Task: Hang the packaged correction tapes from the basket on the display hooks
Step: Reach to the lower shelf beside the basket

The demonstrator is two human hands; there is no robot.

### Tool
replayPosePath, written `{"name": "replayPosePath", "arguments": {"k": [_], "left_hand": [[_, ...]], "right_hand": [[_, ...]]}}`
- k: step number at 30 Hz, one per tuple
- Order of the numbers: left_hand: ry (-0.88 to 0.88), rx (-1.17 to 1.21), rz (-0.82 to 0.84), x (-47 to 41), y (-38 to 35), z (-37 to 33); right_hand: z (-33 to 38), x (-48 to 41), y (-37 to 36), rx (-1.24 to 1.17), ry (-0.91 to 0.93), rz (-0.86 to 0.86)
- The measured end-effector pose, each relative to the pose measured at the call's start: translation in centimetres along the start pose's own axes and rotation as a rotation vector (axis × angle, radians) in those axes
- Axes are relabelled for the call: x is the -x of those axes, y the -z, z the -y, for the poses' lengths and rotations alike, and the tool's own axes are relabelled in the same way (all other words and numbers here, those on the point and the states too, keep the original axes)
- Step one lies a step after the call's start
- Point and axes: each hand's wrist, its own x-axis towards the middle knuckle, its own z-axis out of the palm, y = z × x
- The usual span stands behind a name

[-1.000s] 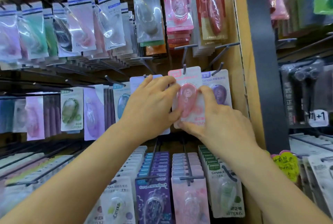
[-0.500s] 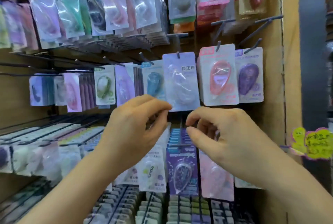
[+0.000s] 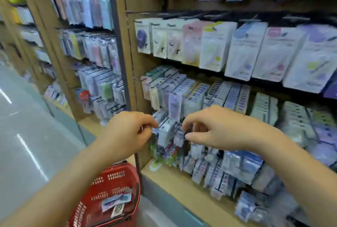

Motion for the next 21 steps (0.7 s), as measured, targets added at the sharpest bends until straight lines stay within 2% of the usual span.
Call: {"name": "replayPosePath", "arguments": {"k": [3,7,12,15,18,21], "left_hand": [[0.27,-0.003,0.07,6.6,-0.7,7.4],[0.547,-0.011,0.157,14.9,-2.1,15.9],[0.895,0.019,0.207,22.9,-5.3,24.1],[1.035,0.062,0.244,25.4,-7.7,27.8],[1.13,0.068,0.308,26.2,-10.8,31.7],[1.217,0.093,0.336,25.7,-14.7,36.2]], "right_hand": [[3.3,-5.3,-5.6,-0.071,0.006,0.11],[6.6,-11.3,-13.7,-0.186,0.002,0.198],[8.1,-17.2,-23.7,-0.431,-0.112,0.245],[8.1,-21.0,-29.5,-0.668,-0.266,0.26],[7.6,-25.4,-34.7,-0.977,-0.528,0.304],[6.6,-30.6,-39.8,-1.131,-0.715,0.307]]}}
